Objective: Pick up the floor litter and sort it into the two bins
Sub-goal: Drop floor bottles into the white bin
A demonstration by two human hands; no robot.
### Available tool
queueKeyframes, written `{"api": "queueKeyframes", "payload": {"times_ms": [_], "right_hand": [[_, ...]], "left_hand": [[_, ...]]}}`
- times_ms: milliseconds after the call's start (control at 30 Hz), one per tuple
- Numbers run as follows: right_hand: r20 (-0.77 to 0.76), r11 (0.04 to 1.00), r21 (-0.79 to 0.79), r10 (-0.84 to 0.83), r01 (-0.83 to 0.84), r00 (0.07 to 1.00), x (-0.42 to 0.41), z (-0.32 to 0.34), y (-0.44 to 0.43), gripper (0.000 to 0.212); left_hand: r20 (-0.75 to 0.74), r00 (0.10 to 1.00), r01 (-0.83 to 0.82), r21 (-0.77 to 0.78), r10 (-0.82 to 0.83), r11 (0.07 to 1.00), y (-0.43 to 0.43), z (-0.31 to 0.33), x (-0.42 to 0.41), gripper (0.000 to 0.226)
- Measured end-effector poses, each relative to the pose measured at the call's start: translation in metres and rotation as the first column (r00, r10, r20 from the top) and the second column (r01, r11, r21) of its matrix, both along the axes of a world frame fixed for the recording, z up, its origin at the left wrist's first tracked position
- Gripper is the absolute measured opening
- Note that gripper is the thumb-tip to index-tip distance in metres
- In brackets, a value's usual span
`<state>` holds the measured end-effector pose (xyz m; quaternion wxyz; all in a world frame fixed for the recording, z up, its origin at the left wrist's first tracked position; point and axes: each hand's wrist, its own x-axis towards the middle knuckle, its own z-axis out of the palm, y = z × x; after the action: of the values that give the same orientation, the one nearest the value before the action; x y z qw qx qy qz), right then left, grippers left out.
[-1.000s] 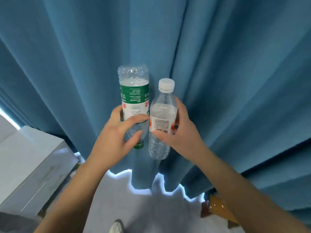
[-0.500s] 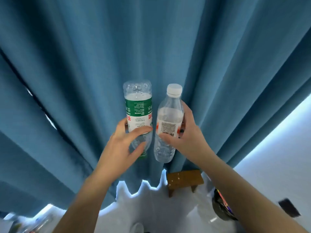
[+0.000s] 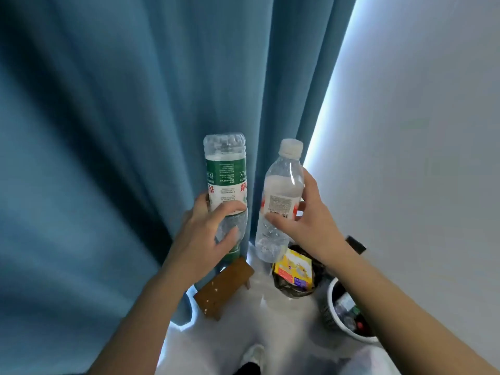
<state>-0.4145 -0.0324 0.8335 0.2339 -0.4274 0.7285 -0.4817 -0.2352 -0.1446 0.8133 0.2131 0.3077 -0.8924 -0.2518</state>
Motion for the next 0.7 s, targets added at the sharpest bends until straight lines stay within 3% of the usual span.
{"api": "queueKeyframes", "payload": {"times_ms": [300, 700], "right_hand": [[0.108, 0.923, 0.096, -0.382, 0.372, 0.918, -0.111, -0.055, 0.071, 0.093], [0.169, 0.844, 0.258, -0.519, 0.471, 0.838, -0.236, -0.141, 0.168, 0.092]], "left_hand": [[0.127, 0.93, 0.329, 0.127, -0.344, 0.936, 0.019, -0.034, -0.173, 0.041], [0.348, 0.798, 0.443, 0.215, -0.492, 0.87, 0.11, -0.111, -0.305, 0.039]]}}
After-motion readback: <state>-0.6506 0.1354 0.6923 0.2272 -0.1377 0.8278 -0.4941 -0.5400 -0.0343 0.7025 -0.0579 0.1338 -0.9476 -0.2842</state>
